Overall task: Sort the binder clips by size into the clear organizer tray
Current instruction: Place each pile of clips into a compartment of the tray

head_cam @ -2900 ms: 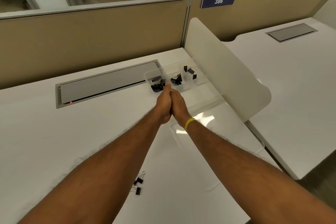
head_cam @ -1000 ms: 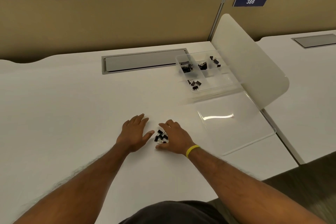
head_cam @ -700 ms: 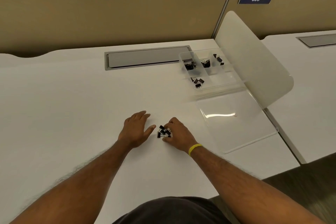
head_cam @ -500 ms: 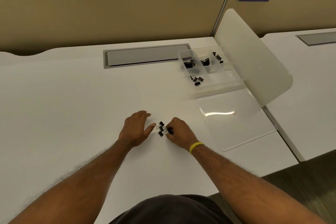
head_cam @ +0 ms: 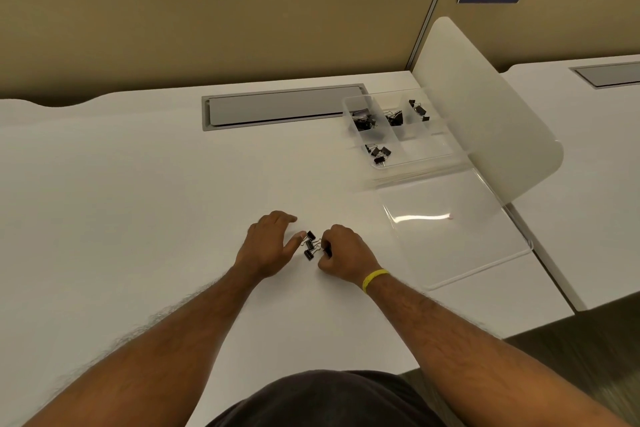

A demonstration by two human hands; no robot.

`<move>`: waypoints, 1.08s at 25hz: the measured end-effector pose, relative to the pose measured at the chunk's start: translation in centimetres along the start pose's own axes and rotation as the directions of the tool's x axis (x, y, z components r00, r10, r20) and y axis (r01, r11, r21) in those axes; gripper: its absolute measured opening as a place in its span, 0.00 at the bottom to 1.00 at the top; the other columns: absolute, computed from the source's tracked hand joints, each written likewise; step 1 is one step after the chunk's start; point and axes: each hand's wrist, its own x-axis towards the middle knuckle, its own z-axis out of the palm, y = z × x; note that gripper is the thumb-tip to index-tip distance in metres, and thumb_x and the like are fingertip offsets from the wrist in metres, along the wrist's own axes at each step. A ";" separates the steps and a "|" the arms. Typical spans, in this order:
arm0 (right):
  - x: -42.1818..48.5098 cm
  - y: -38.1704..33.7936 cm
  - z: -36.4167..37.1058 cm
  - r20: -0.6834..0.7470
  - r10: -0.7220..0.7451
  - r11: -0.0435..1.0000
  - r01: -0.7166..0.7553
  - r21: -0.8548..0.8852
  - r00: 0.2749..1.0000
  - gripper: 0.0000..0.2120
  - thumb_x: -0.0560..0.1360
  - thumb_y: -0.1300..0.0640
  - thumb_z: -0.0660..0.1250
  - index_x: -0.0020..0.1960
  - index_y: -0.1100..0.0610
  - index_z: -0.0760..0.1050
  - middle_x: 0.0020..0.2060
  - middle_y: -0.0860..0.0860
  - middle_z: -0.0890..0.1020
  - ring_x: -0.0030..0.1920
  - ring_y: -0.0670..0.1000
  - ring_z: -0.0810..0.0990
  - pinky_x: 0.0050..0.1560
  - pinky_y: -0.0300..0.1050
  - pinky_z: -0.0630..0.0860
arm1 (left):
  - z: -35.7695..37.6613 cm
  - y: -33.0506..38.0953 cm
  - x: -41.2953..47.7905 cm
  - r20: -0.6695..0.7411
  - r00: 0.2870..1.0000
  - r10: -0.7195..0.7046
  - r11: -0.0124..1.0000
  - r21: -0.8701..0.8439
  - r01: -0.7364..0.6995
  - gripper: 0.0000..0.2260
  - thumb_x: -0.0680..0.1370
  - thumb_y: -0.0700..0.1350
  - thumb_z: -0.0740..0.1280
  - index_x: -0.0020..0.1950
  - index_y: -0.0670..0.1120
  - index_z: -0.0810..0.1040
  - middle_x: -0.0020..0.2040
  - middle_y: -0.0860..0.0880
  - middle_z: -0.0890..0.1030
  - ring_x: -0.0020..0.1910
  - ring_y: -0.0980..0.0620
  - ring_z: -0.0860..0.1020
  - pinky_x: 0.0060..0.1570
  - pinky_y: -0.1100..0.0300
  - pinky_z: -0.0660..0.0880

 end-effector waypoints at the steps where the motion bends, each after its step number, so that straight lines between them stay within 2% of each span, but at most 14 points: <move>1: 0.0 0.0 0.0 0.003 -0.006 1.000 0.006 -0.012 1.000 0.05 0.69 0.60 0.65 0.45 0.58 0.75 0.43 0.54 0.77 0.43 0.55 0.76 0.42 0.45 0.72 | 0.0 0.1 0.0 -0.002 1.000 -0.002 1.000 -0.003 0.002 0.23 0.77 0.62 0.56 0.64 0.49 0.74 0.63 0.52 0.76 0.62 0.51 0.73 0.59 0.54 0.68; 5: 0.1 0.1 0.3 -0.018 -0.018 1.000 0.018 -0.017 1.000 0.08 0.70 0.61 0.65 0.49 0.59 0.77 0.46 0.55 0.78 0.46 0.55 0.76 0.44 0.44 0.70 | 0.0 0.3 0.2 0.001 1.000 -0.014 1.000 -0.018 0.014 0.24 0.77 0.62 0.56 0.65 0.49 0.74 0.63 0.52 0.76 0.62 0.51 0.73 0.60 0.54 0.68; 9: 0.3 0.4 0.1 -0.047 0.005 0.998 -0.002 0.070 0.999 0.08 0.69 0.62 0.66 0.47 0.59 0.80 0.44 0.53 0.81 0.45 0.53 0.78 0.45 0.44 0.74 | -0.2 0.4 0.3 0.005 0.999 -0.032 0.998 -0.046 0.032 0.23 0.77 0.61 0.56 0.64 0.48 0.74 0.63 0.52 0.76 0.62 0.51 0.73 0.60 0.53 0.68; 11: 0.2 0.5 0.0 -0.105 0.052 0.976 -0.028 0.216 0.993 0.06 0.68 0.63 0.68 0.44 0.58 0.81 0.39 0.52 0.82 0.40 0.50 0.79 0.44 0.44 0.77 | -0.3 0.7 0.3 -0.005 0.999 -0.045 0.994 -0.098 0.044 0.22 0.78 0.60 0.58 0.64 0.48 0.75 0.63 0.51 0.77 0.62 0.51 0.73 0.61 0.53 0.69; 14: 0.0 -0.3 -0.9 -0.173 0.126 0.856 -0.019 0.516 0.977 0.06 0.67 0.66 0.70 0.42 0.58 0.81 0.34 0.50 0.81 0.34 0.46 0.79 0.39 0.39 0.78 | -0.5 2.1 0.5 -0.020 0.994 -0.105 0.942 -0.322 0.093 0.15 0.80 0.53 0.62 0.62 0.46 0.76 0.58 0.51 0.79 0.57 0.53 0.76 0.58 0.55 0.73; 16: 0.4 -1.6 -2.0 -0.199 0.127 0.738 0.042 0.674 0.972 0.06 0.69 0.67 0.71 0.44 0.59 0.80 0.35 0.51 0.82 0.34 0.44 0.80 0.39 0.37 0.79 | -0.8 3.4 1.1 0.021 0.977 -0.211 0.814 -0.550 0.187 0.10 0.81 0.49 0.61 0.56 0.46 0.79 0.51 0.50 0.82 0.51 0.52 0.80 0.54 0.54 0.77; 18: 0.9 -2.9 -3.0 -0.199 0.096 0.634 0.094 0.767 0.975 0.06 0.71 0.66 0.71 0.47 0.59 0.79 0.37 0.52 0.83 0.36 0.46 0.82 0.41 0.40 0.80 | -1.1 4.8 1.8 0.151 0.937 -0.314 0.575 -0.755 0.314 0.13 0.82 0.49 0.58 0.52 0.42 0.79 0.47 0.43 0.83 0.49 0.44 0.82 0.51 0.49 0.80; 20: 1.3 -3.7 -3.6 -0.202 0.090 0.617 0.105 0.780 0.975 0.06 0.71 0.64 0.72 0.47 0.58 0.78 0.38 0.53 0.84 0.39 0.48 0.83 0.43 0.42 0.82 | -1.5 5.8 2.1 0.313 0.884 -0.347 0.314 -0.849 0.424 0.17 0.83 0.49 0.56 0.54 0.41 0.80 0.50 0.41 0.84 0.50 0.42 0.83 0.52 0.47 0.81; 22: 1.5 -3.8 -3.6 -0.234 0.108 0.650 0.109 0.752 0.966 0.05 0.72 0.63 0.72 0.47 0.58 0.79 0.39 0.51 0.84 0.41 0.48 0.84 0.45 0.40 0.81 | -2.1 6.0 2.1 0.413 0.834 -0.366 0.133 -0.864 0.486 0.16 0.84 0.48 0.56 0.54 0.41 0.80 0.48 0.42 0.84 0.47 0.44 0.83 0.50 0.50 0.81; 23: 1.5 -3.7 -3.4 -0.272 0.120 0.681 0.120 0.722 0.955 0.04 0.72 0.64 0.71 0.46 0.58 0.79 0.40 0.50 0.84 0.41 0.46 0.83 0.45 0.37 0.80 | -2.4 5.8 2.2 0.432 0.815 -0.387 0.090 -0.862 0.499 0.15 0.84 0.47 0.56 0.53 0.40 0.79 0.46 0.42 0.83 0.45 0.45 0.83 0.48 0.52 0.81; 25: 1.6 -2.7 -3.0 -0.325 0.137 0.777 0.103 0.621 0.936 0.03 0.73 0.63 0.71 0.45 0.57 0.80 0.40 0.48 0.83 0.40 0.44 0.80 0.44 0.34 0.77 | -2.7 4.9 2.2 0.439 0.783 -0.441 0.072 -0.852 0.518 0.13 0.83 0.46 0.57 0.52 0.38 0.77 0.43 0.41 0.81 0.39 0.47 0.81 0.42 0.56 0.80; 27: 1.6 -1.0 -2.3 -0.224 0.112 0.902 -0.004 0.432 0.968 0.05 0.72 0.59 0.72 0.47 0.56 0.80 0.42 0.48 0.82 0.42 0.46 0.78 0.47 0.41 0.77 | -2.9 3.8 2.1 0.431 0.758 -0.490 0.084 -0.842 0.533 0.12 0.83 0.45 0.57 0.52 0.39 0.76 0.41 0.42 0.80 0.37 0.48 0.79 0.38 0.58 0.79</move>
